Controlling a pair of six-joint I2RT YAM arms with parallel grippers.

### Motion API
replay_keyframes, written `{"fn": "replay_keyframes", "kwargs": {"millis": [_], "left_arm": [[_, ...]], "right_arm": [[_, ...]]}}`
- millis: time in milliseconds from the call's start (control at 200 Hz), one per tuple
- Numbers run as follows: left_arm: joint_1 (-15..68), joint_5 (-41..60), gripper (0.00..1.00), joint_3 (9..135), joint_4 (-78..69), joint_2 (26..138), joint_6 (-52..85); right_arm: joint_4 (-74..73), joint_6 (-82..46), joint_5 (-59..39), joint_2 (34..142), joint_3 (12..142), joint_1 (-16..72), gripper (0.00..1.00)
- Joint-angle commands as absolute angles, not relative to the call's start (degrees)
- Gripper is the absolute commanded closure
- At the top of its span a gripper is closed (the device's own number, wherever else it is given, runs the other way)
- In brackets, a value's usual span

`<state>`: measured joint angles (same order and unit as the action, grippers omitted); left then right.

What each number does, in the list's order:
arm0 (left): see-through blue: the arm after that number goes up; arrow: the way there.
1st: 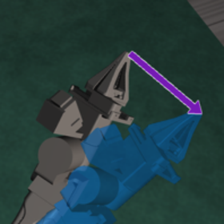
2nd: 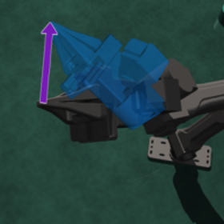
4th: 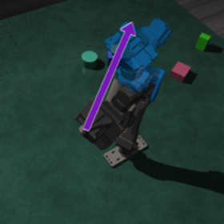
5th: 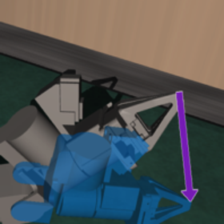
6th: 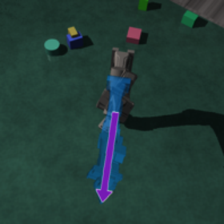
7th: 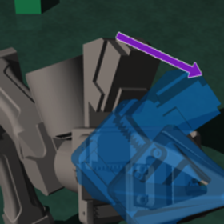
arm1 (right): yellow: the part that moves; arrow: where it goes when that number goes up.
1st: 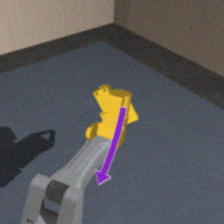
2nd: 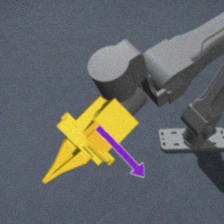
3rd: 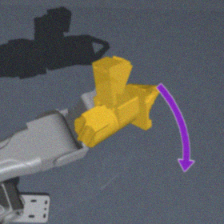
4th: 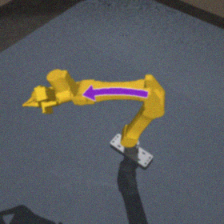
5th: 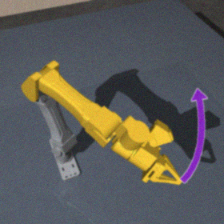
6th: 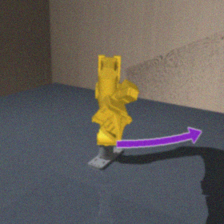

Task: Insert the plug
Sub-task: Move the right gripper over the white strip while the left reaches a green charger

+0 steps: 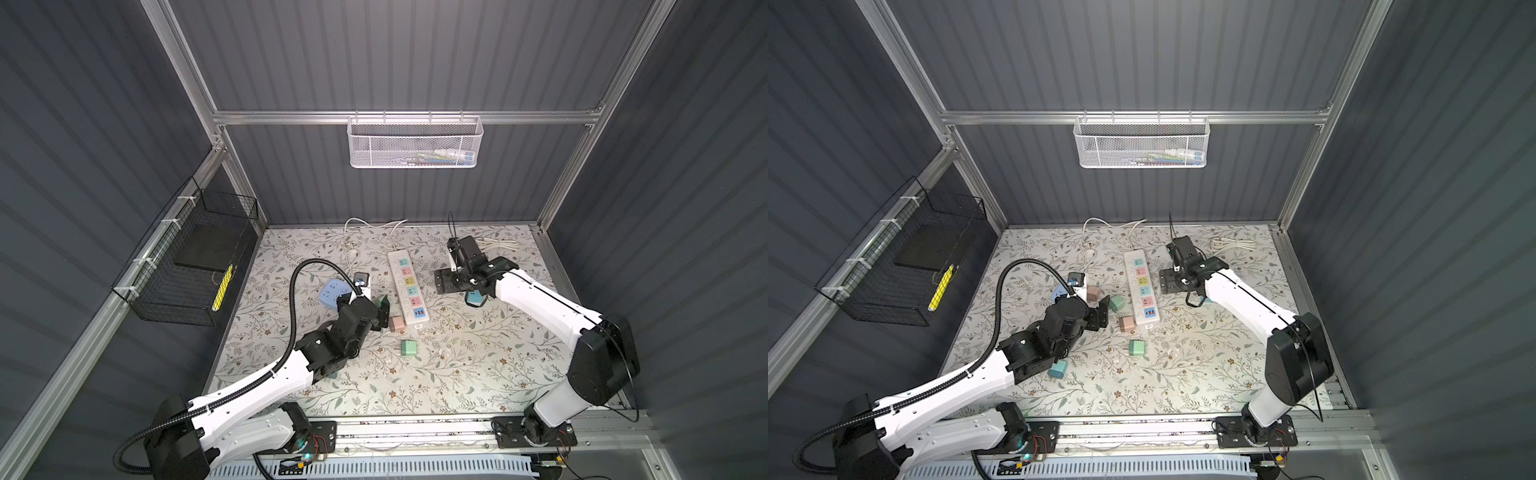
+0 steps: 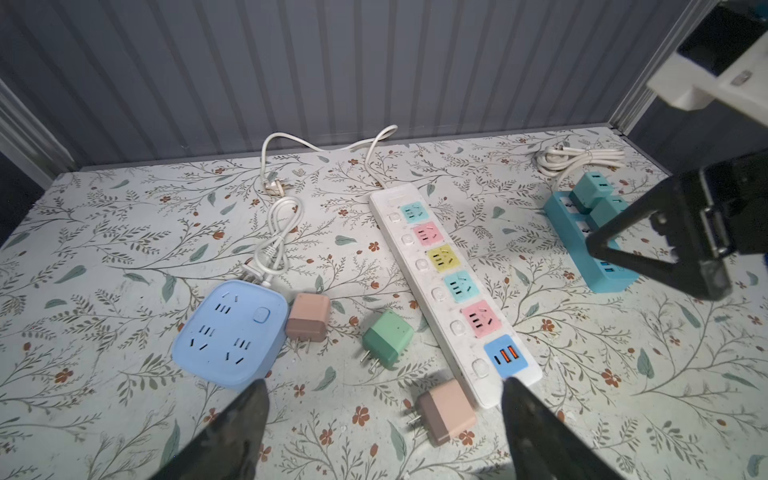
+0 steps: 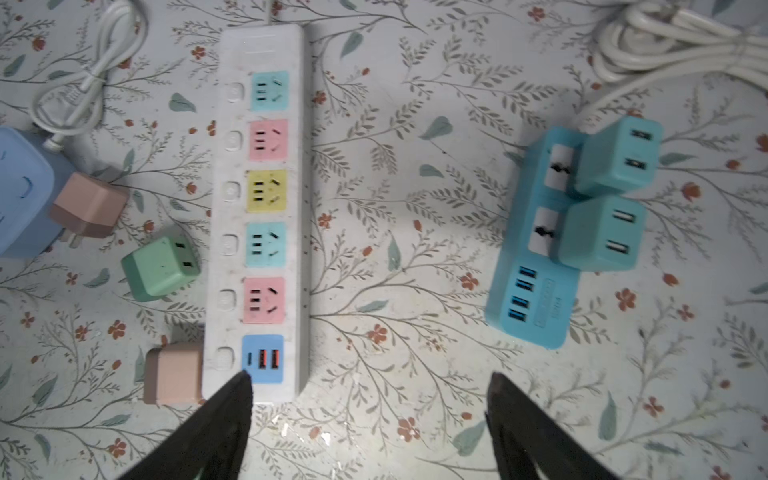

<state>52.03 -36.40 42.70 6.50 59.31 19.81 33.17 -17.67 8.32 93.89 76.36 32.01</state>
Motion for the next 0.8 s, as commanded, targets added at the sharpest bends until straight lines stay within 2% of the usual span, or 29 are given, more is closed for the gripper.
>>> {"fn": "replay_keyframes", "kwargs": {"millis": [0, 190, 355, 790], "left_arm": [[51.56, -39.23, 0.12, 43.56, 9.06, 57.22, 21.90], [51.58, -41.03, 0.10, 42.01, 11.07, 54.92, 23.61], [51.56, -41.15, 0.09, 41.36, 11.33, 55.00, 24.41], [51.57, -41.05, 0.09, 42.27, 12.98, 55.38, 24.74]], "right_arm": [[34.76, -18.72, 10.94, 98.76, 80.05, 34.95, 0.12], [32.90, -19.14, 7.93, 105.61, 84.52, 37.22, 0.11], [36.05, -16.50, 6.82, 114.41, 92.53, 39.06, 0.01], [37.82, -17.50, 8.59, 130.76, 105.41, 39.59, 0.01]]}}
